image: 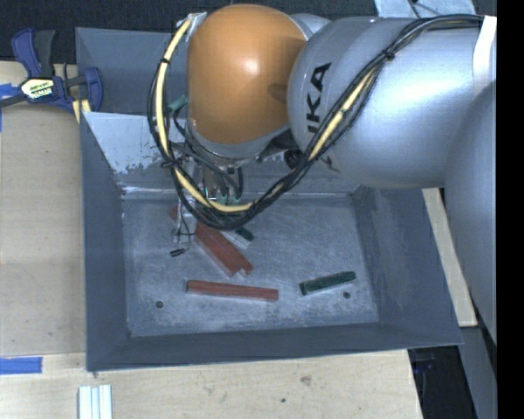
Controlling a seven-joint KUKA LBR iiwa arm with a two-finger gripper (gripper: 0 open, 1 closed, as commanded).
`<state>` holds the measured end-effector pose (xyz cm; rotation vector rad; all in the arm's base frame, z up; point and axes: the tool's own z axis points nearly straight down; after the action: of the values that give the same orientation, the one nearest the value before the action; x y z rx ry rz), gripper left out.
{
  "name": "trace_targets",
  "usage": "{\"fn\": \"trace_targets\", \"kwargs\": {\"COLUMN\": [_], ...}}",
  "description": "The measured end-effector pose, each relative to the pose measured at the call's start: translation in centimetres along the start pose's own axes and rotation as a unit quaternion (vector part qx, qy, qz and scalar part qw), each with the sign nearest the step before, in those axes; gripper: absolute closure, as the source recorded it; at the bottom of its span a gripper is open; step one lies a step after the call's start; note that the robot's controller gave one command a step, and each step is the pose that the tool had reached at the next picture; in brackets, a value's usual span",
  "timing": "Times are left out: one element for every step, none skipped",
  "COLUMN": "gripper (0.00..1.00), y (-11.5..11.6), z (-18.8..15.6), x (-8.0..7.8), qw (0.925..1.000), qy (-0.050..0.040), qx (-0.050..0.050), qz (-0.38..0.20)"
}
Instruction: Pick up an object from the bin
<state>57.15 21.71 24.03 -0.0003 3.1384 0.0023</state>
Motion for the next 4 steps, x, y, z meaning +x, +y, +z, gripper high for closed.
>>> {"fn": "trace_targets", "kwargs": {"gripper": [0.0,0.0,1.0,0.0], "y": [-2.4,-8.1,-7.5,-7.5], "z": [5.0,11.2,16.2,16.2], "x": [4.0,1.4,1.9,1.9], "qw": [0.9999,0.9961,0.9989,0.9989], "qy": [-0.0021,-0.003,-0.0048,-0.0048], "qx": [-0.001,0.001,-0.002,-0.002], "qz": [-0.012,0.088,-0.046,-0.046]}}
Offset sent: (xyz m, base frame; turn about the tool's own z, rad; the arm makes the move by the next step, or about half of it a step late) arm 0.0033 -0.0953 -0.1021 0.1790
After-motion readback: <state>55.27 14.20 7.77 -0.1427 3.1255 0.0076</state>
